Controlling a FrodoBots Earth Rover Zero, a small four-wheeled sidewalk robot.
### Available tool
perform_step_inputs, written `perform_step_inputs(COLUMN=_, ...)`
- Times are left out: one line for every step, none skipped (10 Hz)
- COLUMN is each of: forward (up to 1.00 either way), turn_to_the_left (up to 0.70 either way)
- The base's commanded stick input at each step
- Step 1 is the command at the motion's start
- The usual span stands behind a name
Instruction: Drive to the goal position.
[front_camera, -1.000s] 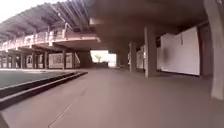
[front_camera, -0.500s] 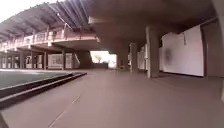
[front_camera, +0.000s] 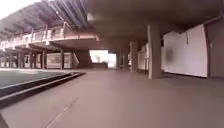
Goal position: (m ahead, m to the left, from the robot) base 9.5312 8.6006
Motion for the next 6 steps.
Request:
perform_step_inputs(forward=0.5, turn_to_the_left=0.0)
perform_step_inputs(forward=0.5, turn_to_the_left=0.0)
perform_step_inputs(forward=0.5, turn_to_the_left=0.0)
perform_step_inputs(forward=0.5, turn_to_the_left=0.0)
perform_step_inputs(forward=0.5, turn_to_the_left=0.0)
perform_step_inputs(forward=0.5, turn_to_the_left=0.0)
